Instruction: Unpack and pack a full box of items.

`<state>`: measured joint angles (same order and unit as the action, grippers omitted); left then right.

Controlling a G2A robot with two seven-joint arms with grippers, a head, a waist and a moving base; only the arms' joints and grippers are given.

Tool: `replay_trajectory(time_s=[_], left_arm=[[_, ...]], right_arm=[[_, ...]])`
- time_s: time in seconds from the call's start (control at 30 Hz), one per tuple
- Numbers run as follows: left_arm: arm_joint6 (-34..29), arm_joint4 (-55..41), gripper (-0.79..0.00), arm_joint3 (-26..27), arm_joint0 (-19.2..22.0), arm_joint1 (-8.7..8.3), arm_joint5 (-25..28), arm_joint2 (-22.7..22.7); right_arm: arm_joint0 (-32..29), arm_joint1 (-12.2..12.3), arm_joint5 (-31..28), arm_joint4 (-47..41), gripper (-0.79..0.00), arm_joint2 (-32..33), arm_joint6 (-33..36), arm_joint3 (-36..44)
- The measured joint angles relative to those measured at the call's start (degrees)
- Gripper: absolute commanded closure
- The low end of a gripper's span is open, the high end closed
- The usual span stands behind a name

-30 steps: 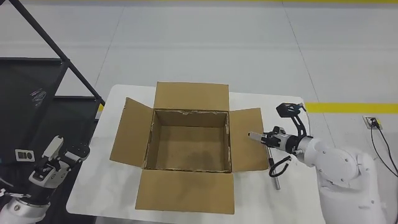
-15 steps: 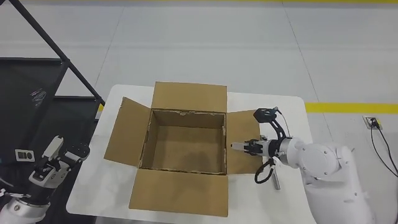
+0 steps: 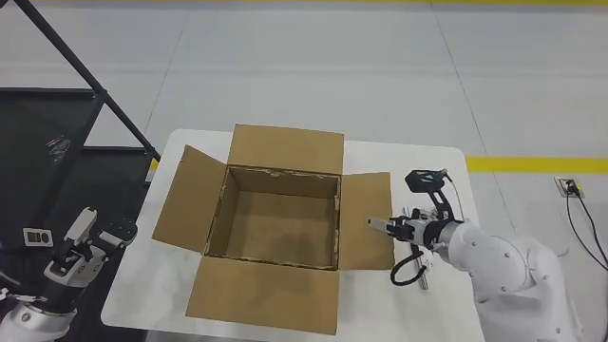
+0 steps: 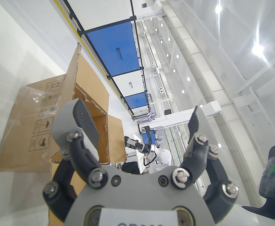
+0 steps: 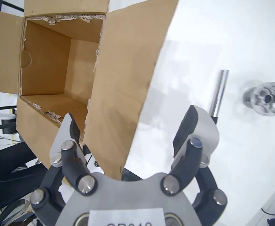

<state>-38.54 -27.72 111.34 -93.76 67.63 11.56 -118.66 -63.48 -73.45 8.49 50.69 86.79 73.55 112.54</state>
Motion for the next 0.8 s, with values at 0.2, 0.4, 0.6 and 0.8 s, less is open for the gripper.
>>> replay_trajectory(time_s=[0.2,0.4,0.6,0.8], left_arm=[[0.0,0.0,-0.785,0.0,0.0,0.0,0.0,0.0],[0.0,0.0,-0.785,0.0,0.0,0.0,0.0,0.0],[0.0,0.0,-0.785,0.0,0.0,0.0,0.0,0.0],[0.0,0.0,-0.785,0.0,0.0,0.0,0.0,0.0]], right_arm=[[-3.42,0.6,1.8,-0.43,-0.785,5.38,-0.31,1.62],[-3.34,0.59,1.74,-0.38,-0.785,5.19,-0.28,1.6],[-3.83,0.68,1.85,1.0,-0.785,5.05,-1.53,1.05],[-1.41,1.46,2.05,9.98,-0.785,4.16,0.3,-5.87]])
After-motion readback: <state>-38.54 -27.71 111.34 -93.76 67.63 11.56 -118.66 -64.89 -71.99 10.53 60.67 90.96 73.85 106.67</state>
